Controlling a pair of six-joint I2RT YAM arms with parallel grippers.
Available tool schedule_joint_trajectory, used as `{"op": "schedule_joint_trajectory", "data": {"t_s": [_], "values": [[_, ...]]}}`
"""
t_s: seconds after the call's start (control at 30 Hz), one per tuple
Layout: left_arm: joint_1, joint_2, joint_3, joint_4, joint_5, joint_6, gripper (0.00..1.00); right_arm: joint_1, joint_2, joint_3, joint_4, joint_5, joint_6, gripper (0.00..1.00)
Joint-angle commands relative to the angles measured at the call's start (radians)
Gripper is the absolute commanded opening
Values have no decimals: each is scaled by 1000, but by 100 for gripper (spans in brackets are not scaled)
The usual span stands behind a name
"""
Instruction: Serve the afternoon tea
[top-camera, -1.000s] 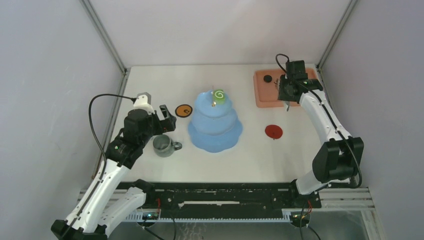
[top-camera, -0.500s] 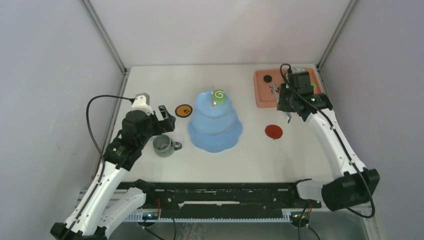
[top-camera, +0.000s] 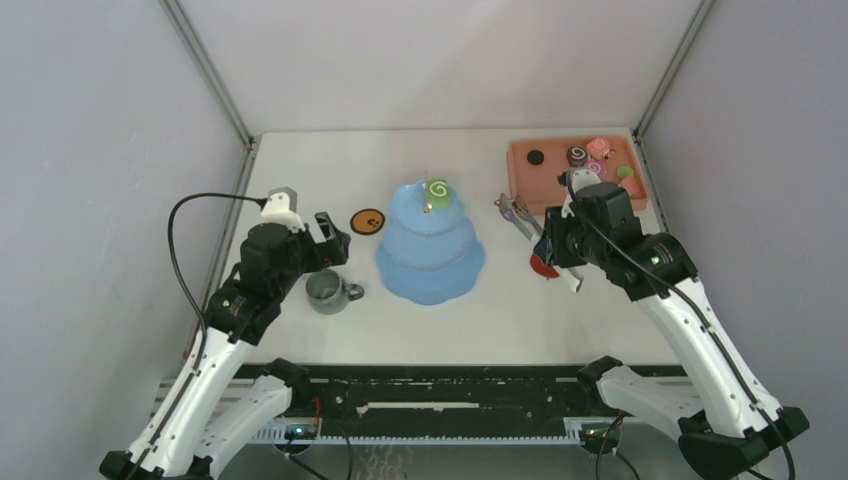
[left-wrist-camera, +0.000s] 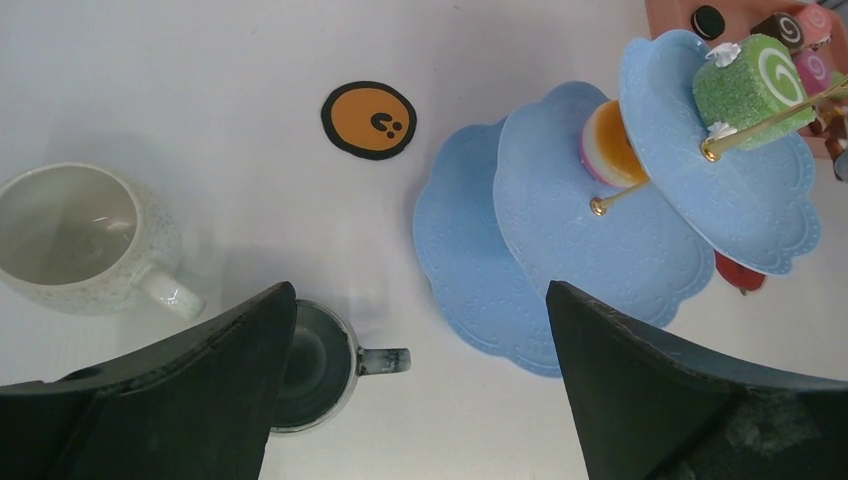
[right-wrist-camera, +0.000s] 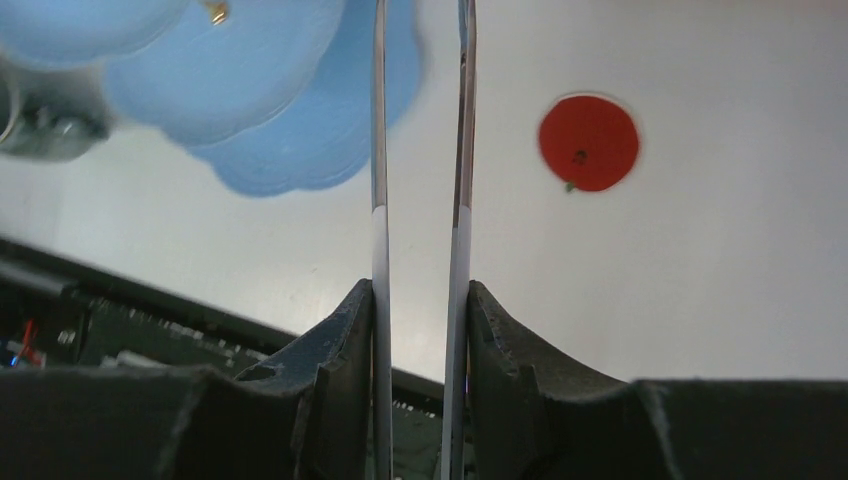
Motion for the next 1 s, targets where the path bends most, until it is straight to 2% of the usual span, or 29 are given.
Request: {"op": "schedule_joint_trajectory", "data": {"t_s": [0.0, 0.4, 0.73, 0.97], "values": [[8, -14, 36, -6, 3, -1, 100, 87, -50, -6, -13, -74, 20, 16], [6, -45, 15, -18, -3, -30, 100, 336, 16, -15, 34, -108, 45, 15], [7, -28, 15, -13, -8, -27, 100, 413, 83, -15, 158, -106, 101, 16], [7, -26, 10, -13, -6, -25, 100, 470, 152, -75, 284, -105, 143, 17]]}}
